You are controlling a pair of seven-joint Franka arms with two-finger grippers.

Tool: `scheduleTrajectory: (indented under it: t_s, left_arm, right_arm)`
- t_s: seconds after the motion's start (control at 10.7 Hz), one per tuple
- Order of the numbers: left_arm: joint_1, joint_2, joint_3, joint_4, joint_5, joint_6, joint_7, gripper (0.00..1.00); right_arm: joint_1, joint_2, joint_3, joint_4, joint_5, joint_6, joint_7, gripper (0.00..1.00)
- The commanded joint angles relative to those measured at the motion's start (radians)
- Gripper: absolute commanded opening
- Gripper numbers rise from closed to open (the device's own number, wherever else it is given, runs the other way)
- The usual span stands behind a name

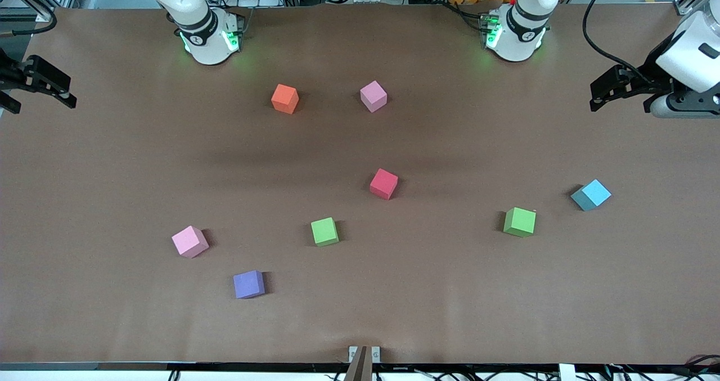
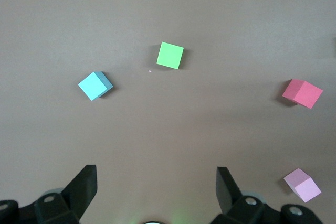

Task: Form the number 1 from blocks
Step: 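Reach the left gripper to a pink cube while the right gripper reaches another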

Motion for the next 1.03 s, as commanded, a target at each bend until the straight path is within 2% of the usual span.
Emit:
scheduleTrajectory:
  t_s: [0.0, 0.19, 0.28, 0.47, 0.65, 0.84, 0.94]
  left_arm:
    - [-0.004, 0.004, -0.002, 0.028, 0.019, -0.026, -0.004, 1.0]
    - [-0.004, 0.01, -0.022, 0.01, -0.013, -0.026, 0.0, 1.0]
    - [-0.002, 0.007, -0.083, -0.048, -0.067, -0.028, -0.045, 1.0]
    - [-0.005, 0.034, -0.259, -0.126, -0.087, 0.035, -0.272, 1.0]
    - [-0.02, 0.051, -0.376, -0.256, -0.131, 0.195, -0.419, 1.0]
    - [-0.039, 0.064, -0.497, -0.48, -0.165, 0.465, -0.672, 1.0]
    - [-0.059, 0.099, -0.54, -0.543, -0.17, 0.56, -0.76, 1.0]
  right_arm:
    - [-0.004, -0.007, 0.003, -0.003, -0.005, -0.001, 0.007, 1.0]
    - [-0.009, -0.006, 0.002, -0.002, -0.005, 0.0, 0.005, 1.0]
    - [-0.006, -0.001, 0.002, -0.006, -0.005, -0.003, 0.005, 1.0]
    - [-0.003, 0.009, 0.002, -0.032, -0.005, -0.008, 0.007, 1.0]
    - [0.0, 0.057, 0.003, -0.031, -0.005, 0.003, 0.005, 1.0]
    - [-0.001, 0.164, 0.003, -0.028, -0.003, 0.058, -0.007, 1.0]
    - [0.005, 0.222, 0.005, -0.026, -0.003, 0.092, -0.007, 1.0]
